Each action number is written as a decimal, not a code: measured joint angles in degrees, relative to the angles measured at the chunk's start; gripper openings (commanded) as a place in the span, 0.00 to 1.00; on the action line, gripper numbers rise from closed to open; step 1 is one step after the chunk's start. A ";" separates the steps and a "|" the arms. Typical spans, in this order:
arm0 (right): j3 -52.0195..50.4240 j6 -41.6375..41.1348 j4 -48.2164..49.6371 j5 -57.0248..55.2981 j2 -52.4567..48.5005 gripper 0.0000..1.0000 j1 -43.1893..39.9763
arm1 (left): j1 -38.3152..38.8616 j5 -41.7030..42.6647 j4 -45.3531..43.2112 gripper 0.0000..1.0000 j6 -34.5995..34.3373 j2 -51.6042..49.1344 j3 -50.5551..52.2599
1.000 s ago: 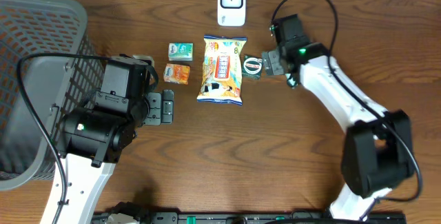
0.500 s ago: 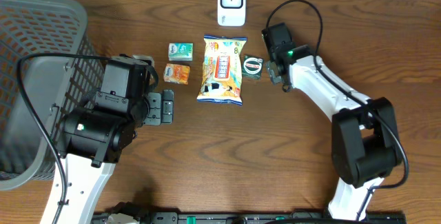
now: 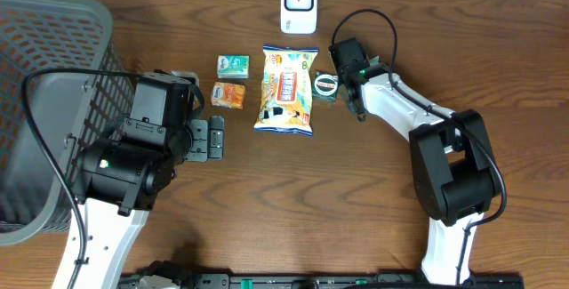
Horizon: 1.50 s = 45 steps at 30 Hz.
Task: Scan the item barcode
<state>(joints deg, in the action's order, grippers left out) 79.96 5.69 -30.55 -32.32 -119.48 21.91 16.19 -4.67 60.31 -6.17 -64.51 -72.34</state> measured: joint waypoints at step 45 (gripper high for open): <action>1.01 -4.96 -3.26 37.99 7.89 0.01 -6.51 | 0.00 0.00 0.00 0.98 0.00 0.00 0.00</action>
<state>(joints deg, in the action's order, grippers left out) 80.97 0.73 -33.80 5.67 -111.59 15.40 16.19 -4.67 60.31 -6.17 -64.51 -72.34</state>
